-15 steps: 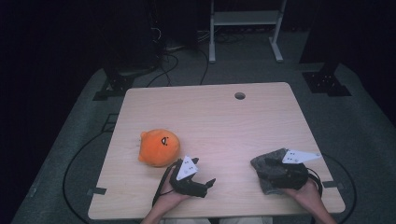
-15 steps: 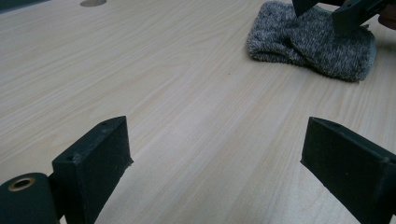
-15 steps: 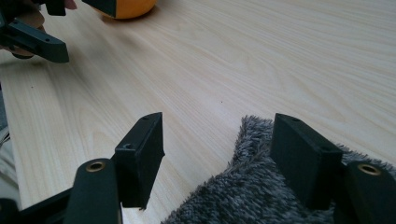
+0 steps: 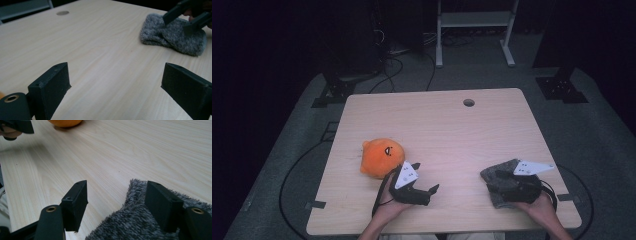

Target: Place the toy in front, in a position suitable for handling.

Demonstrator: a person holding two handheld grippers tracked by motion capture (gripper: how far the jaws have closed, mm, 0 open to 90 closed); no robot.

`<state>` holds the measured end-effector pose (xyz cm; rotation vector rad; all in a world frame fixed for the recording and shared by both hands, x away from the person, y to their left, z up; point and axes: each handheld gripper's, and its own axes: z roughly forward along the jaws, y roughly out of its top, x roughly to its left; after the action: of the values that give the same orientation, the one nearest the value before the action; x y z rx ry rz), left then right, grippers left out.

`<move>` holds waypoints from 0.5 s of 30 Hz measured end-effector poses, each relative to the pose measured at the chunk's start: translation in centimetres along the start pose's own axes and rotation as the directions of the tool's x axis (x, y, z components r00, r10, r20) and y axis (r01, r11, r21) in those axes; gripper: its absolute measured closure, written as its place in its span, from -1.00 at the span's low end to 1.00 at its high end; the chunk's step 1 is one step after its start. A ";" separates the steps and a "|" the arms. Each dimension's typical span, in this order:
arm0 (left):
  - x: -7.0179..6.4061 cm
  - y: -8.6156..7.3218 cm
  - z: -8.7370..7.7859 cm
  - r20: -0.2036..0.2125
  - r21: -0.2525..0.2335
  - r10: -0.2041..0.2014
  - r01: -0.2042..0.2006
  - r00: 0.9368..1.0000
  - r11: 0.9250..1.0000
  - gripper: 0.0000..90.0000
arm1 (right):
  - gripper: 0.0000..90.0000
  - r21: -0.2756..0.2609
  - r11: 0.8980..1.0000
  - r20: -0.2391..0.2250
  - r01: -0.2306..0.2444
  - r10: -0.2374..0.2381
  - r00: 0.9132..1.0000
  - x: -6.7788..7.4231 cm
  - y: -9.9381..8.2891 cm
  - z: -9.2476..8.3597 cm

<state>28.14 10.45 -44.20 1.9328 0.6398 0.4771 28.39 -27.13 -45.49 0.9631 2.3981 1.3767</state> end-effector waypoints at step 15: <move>3.8 0.9 -3.6 -0.132 -0.108 -0.051 0.037 0.990 0.993 -0.85 | -0.26 0.001 1.000 0.002 0.007 -0.007 1.000 0.1 -0.1 -0.1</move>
<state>29.24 15.05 -41.68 1.7941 0.7277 0.6051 28.24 -27.16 -45.51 0.9548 2.3991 1.3717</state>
